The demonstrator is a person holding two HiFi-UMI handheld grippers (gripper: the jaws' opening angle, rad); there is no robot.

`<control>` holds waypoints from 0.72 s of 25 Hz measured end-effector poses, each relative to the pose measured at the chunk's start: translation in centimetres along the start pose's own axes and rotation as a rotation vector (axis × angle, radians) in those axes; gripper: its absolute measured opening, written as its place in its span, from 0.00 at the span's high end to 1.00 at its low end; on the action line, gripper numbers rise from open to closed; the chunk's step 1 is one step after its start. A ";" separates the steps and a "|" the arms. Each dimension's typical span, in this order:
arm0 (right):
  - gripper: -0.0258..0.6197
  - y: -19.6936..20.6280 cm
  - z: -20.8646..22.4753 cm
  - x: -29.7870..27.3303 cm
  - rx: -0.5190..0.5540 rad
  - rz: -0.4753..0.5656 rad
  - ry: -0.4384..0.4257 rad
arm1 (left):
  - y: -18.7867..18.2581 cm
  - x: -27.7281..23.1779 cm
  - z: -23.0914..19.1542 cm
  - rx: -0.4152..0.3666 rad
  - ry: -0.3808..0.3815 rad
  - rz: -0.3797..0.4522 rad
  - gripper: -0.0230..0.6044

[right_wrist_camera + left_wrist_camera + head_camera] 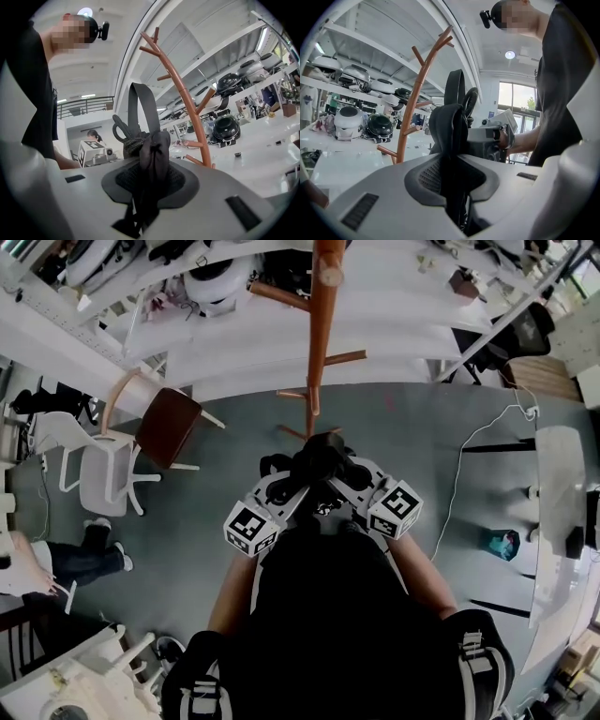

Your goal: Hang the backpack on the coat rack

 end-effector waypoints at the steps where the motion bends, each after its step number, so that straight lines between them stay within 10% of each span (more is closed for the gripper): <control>1: 0.81 0.1 0.2 -0.4 0.001 0.000 0.010 | 0.0 0.0 -0.4 0.000 0.010 -0.003 0.84; 18: 0.81 0.6 3.4 -3.8 0.033 0.013 0.126 | 0.2 -1.5 -5.5 -0.004 0.147 -0.068 0.84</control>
Point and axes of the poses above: the fingertips, and each gripper's own axes: x backward along the fingers, z to its right, y out of its underside, the point moved 1 cm from there along x, backward along the fingers, and after that the axes turned 12 degrees about z, right-handed, at the moved point
